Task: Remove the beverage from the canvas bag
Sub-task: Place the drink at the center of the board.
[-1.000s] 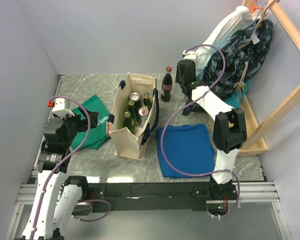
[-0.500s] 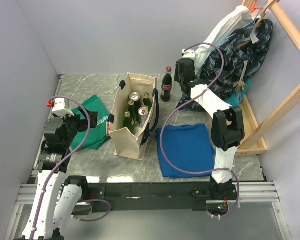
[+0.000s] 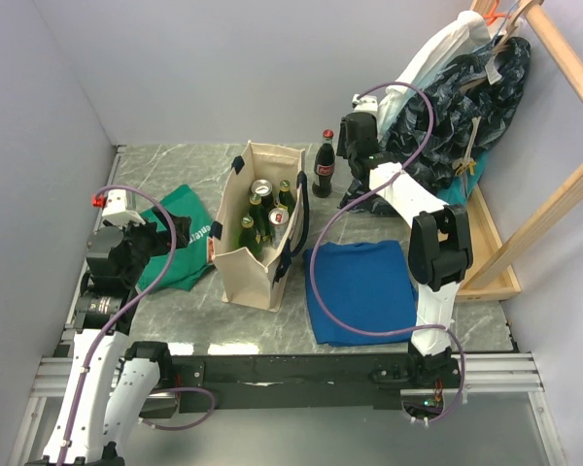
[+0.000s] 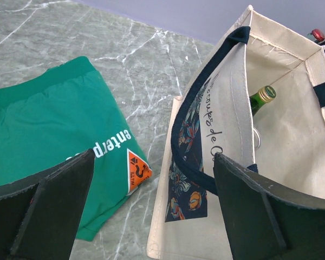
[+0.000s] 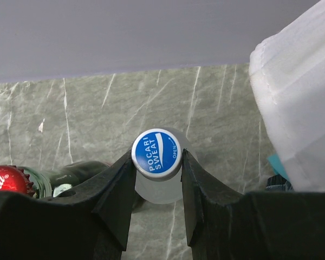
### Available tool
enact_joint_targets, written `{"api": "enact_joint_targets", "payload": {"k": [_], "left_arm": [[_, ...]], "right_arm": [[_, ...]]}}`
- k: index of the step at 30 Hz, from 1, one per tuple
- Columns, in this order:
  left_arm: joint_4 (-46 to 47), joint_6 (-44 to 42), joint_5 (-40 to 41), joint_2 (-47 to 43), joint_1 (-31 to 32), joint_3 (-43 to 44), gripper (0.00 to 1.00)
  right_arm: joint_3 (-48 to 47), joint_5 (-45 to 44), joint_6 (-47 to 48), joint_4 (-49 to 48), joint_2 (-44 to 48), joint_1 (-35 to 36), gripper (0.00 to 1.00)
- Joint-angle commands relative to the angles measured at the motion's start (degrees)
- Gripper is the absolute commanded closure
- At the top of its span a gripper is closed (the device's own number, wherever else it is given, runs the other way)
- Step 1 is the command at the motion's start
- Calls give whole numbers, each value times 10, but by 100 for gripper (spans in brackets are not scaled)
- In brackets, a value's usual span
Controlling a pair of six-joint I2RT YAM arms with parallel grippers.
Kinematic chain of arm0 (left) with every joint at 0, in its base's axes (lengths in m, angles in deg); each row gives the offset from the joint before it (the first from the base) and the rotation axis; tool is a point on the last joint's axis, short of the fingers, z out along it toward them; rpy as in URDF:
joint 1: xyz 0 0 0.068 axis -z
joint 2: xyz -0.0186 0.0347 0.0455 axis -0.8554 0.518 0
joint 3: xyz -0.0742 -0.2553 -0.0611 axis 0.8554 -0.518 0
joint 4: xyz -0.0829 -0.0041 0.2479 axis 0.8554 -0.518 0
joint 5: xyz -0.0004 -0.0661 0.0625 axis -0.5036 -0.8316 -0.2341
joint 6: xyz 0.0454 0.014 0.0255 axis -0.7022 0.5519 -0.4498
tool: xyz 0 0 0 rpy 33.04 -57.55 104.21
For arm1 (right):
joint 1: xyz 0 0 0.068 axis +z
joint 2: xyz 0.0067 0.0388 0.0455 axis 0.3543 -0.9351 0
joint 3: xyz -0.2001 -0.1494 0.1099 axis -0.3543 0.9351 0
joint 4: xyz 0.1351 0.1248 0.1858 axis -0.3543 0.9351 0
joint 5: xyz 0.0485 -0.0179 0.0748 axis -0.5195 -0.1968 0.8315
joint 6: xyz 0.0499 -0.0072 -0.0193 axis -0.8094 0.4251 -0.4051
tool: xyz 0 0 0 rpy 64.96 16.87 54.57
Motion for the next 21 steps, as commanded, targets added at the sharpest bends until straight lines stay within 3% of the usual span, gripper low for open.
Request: {"api": "enact_joint_targets", "payload": {"k": [1, 11, 21], "left_arm": [[6, -7, 5, -2, -1, 17, 4], [6, -7, 3, -6, -1, 15, 4], [8, -7, 0, -5, -1, 16, 4]], "right_arm": [[-21, -5, -16, -70, 34, -9, 100], [-16, 0, -23, -44, 50, -9, 100], [-33, -24, 47, -35, 86, 8, 100]]}}
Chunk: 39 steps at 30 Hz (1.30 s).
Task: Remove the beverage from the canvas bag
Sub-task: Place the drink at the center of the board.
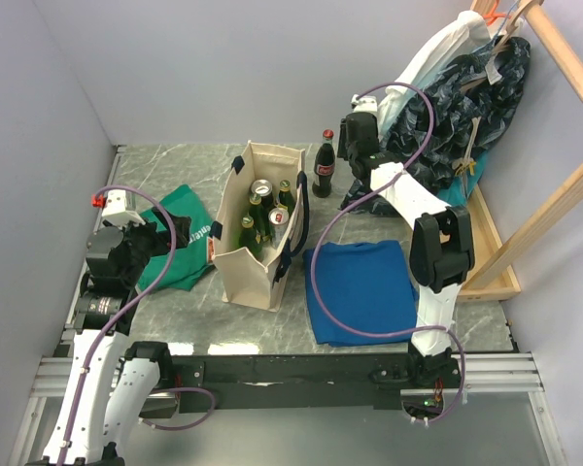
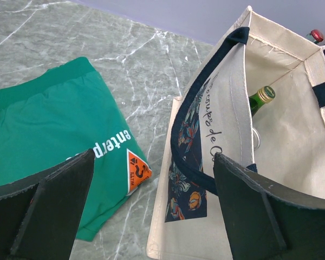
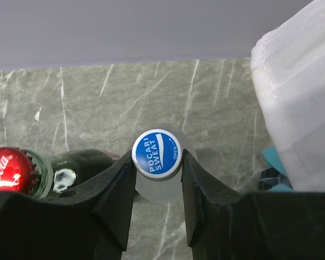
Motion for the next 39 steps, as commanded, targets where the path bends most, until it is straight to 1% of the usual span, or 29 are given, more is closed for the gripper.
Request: {"api": "enact_joint_targets", "payload": {"k": [1, 6, 11, 19, 28, 39], "left_arm": [[8, -7, 0, -4, -1, 16, 4], [8, -7, -1, -5, 0, 15, 4], [8, -7, -1, -6, 0, 16, 4], [8, -6, -1, -7, -1, 16, 4], [8, -7, 1, -7, -1, 15, 4], [7, -7, 3, -8, -1, 16, 4]], "right_arm": [[-38, -31, 42, -44, 79, 7, 100], [-48, -44, 65, -48, 96, 9, 100], [-69, -39, 77, -40, 100, 15, 100], [-94, -29, 77, -29, 112, 22, 100], [-90, -41, 75, -42, 96, 22, 100], [-67, -36, 41, -51, 74, 21, 100]]}}
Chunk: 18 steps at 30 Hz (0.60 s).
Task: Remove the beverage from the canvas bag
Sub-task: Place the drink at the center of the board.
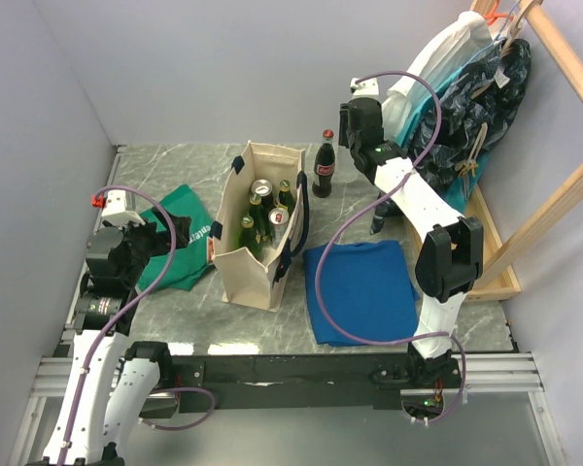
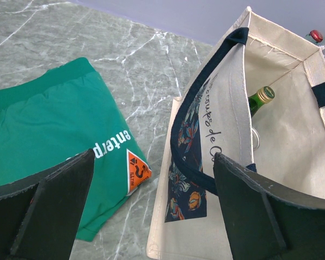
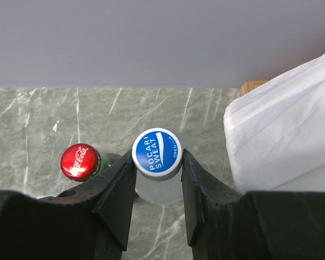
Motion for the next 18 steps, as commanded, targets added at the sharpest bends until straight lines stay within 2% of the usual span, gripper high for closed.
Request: {"api": "enact_joint_targets", "payload": {"k": [1, 18], "left_arm": [[7, -7, 3, -7, 0, 16, 4], [7, -7, 2, -4, -1, 15, 4]], "right_arm": [[-15, -13, -17, -100, 21, 2, 100], [62, -24, -63, -147, 22, -5, 100]]}}
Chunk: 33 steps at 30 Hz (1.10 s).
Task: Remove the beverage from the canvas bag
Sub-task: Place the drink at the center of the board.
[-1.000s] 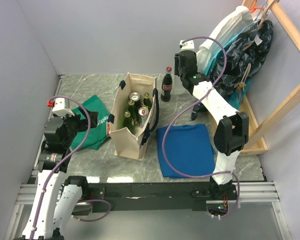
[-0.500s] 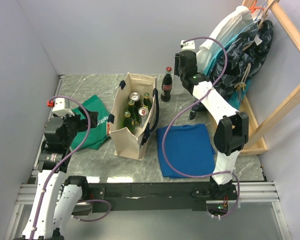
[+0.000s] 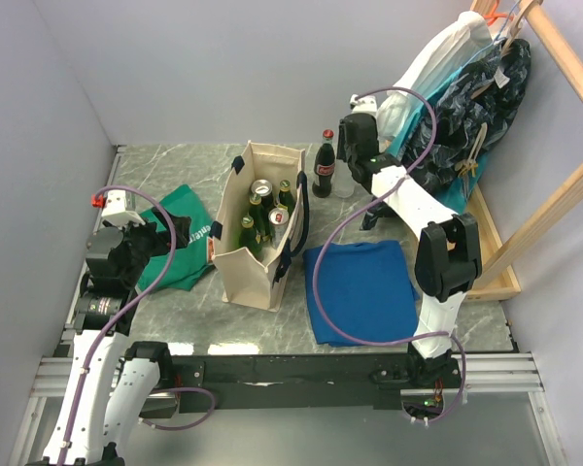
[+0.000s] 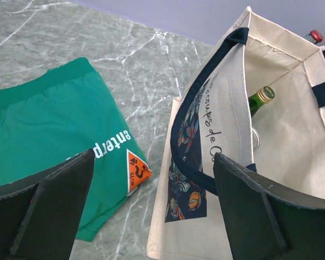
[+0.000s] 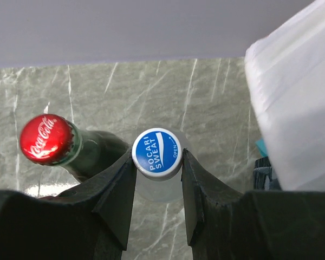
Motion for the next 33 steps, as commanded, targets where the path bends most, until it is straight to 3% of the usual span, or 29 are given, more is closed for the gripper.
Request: {"api": "enact_joint_targets", "payload": {"k": [1, 18, 30, 33], "left_arm": [[8, -7, 2, -4, -1, 16, 4], [7, -7, 6, -2, -1, 16, 4], [7, -7, 5, 1, -1, 16, 4], [8, -7, 4, 2, -1, 15, 4]], "right_arm": [[-6, -22, -16, -120, 25, -4, 100], [46, -58, -31, -214, 10, -17, 100], [55, -65, -34, -226, 0, -18, 100], [55, -62, -33, -219, 0, -17, 89]]}}
